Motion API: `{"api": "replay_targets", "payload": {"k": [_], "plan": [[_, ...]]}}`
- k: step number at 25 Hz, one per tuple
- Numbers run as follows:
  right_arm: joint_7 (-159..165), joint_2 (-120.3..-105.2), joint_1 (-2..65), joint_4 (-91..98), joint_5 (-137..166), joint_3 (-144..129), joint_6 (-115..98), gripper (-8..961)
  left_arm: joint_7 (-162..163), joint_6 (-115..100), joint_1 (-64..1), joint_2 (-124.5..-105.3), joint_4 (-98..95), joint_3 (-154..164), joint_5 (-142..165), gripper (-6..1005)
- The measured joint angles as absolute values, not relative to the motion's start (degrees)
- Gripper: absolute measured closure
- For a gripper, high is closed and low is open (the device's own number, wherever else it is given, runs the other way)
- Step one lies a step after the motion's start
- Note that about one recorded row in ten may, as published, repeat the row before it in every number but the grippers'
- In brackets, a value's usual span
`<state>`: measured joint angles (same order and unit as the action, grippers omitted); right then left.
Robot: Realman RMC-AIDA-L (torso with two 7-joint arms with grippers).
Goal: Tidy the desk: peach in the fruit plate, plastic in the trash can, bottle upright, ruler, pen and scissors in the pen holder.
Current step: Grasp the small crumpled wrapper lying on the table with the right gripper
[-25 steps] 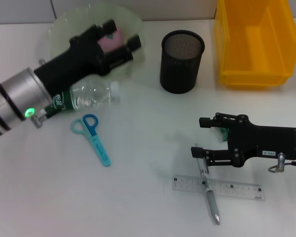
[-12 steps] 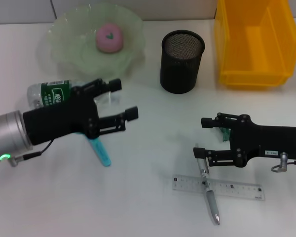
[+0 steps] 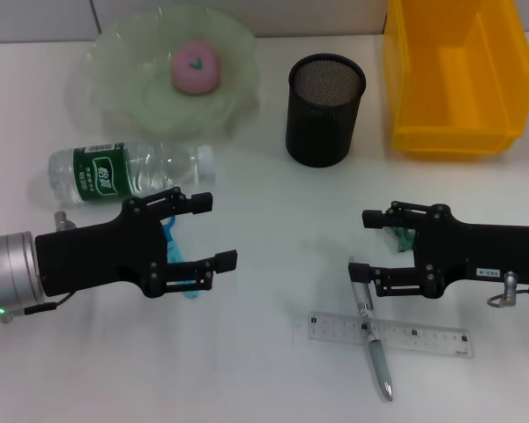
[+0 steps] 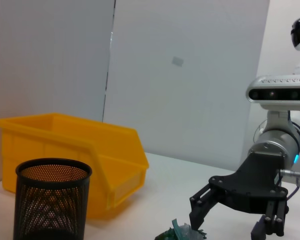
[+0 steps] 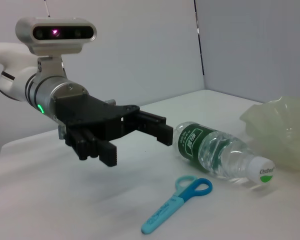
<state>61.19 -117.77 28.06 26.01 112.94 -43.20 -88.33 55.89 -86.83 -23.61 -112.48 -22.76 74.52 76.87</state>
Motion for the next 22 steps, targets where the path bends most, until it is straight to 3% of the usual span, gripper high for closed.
{"api": "replay_targets", "payload": {"k": [14,22], "plan": [[63.86,-117.75,28.13,27.14,112.94,-42.86,-88.61,135,56.05,-86.92,-23.87,-112.63,-22.52,74.87,77.25,139],[82.33,-117.39,29.16,41.21,116.64,-43.33,-94.96,134,55.79,-86.9,-23.82,-112.99,-22.47,74.76,78.39,139]]}}
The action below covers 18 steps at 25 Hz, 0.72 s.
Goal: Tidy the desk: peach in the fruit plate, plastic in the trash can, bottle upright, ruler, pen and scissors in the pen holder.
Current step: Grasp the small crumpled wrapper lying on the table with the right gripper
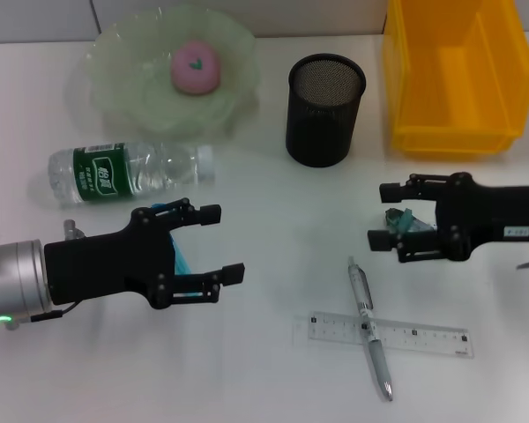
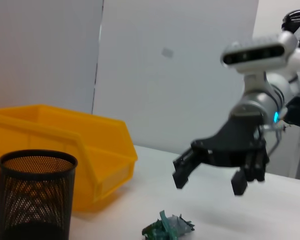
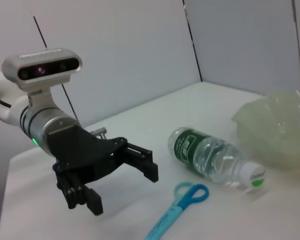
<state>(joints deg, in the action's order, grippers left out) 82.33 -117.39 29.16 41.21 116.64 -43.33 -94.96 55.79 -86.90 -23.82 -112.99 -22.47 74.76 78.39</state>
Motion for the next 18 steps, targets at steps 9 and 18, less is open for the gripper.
{"api": "replay_targets", "payload": {"k": [9,18], "plan": [[95.93,-116.17,34.62,50.8,127.92,-43.33,-99.17,135,55.79,-86.94,-23.72,-113.2,-22.81,74.55,78.78,139],[104.01,-116.35,40.84,55.8,140.38,-43.75,-99.39,134,55.73,-86.64,-23.98,-113.33,-22.86,74.52,78.76,139]]}}
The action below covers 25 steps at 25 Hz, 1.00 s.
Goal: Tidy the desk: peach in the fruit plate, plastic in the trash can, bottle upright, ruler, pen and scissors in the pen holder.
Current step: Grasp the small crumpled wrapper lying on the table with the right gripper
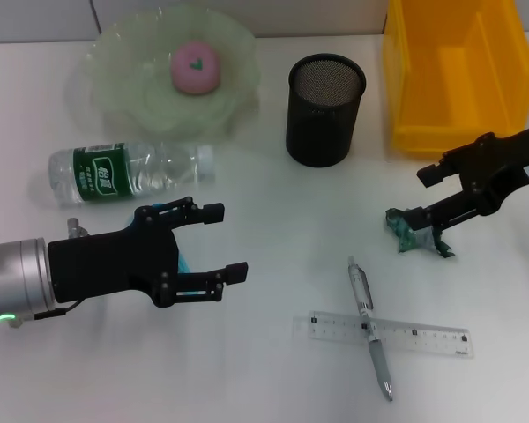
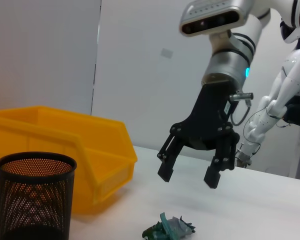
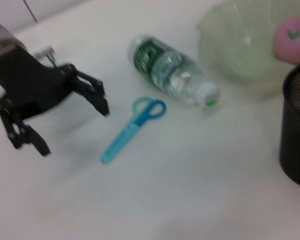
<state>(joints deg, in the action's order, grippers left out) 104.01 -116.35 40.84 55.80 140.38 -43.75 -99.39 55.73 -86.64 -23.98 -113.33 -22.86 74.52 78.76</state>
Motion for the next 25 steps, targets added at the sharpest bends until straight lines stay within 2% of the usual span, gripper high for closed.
{"api": "replay_targets", "payload": {"k": [15,21,25], "plan": [[116.36,-117.13,47.27,57.12,149.5,-55.74,-96.29,135,55.72,-85.91,-24.84,-113.39,-22.94,74.35,78.7,139],[122.29,-118.58,48.83,57.43,153.95,-61.03,-93.47,135,55.72,-85.88,-24.88,-113.3,-22.94,74.33,78.75,139],[124.8,-118.89,49.14,56.85,154.73,-63.7,-92.07,135,55.72,-85.77,-24.88,-113.46,-22.94,74.33,78.75,139]]}}
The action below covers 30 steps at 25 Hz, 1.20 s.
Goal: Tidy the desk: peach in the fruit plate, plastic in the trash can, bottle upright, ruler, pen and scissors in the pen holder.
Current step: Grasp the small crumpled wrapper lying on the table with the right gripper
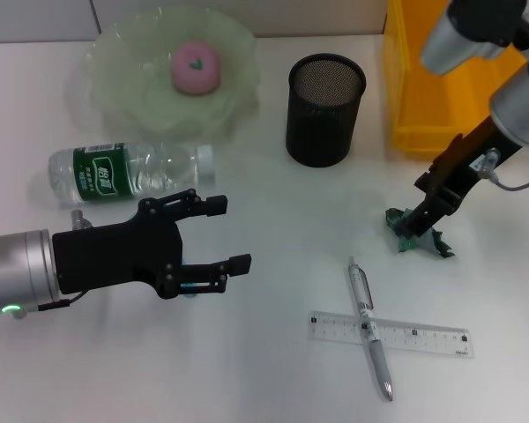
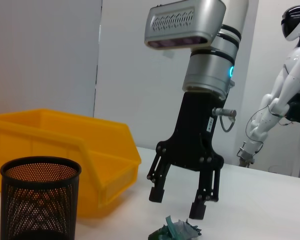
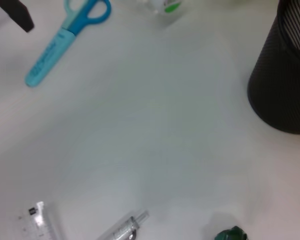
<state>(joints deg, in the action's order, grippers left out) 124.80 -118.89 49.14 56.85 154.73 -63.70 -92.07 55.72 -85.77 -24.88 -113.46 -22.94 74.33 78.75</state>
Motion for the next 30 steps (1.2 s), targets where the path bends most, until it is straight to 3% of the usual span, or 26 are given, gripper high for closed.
{"api": "replay_targets", "payload": {"k": [30], "plan": [[129.93,-119.24,49.11,50.64,154.69,-73.57,-83.56,135,57.13,-85.9,-25.05,-113.48,-22.95,74.36,78.75,139]]}}
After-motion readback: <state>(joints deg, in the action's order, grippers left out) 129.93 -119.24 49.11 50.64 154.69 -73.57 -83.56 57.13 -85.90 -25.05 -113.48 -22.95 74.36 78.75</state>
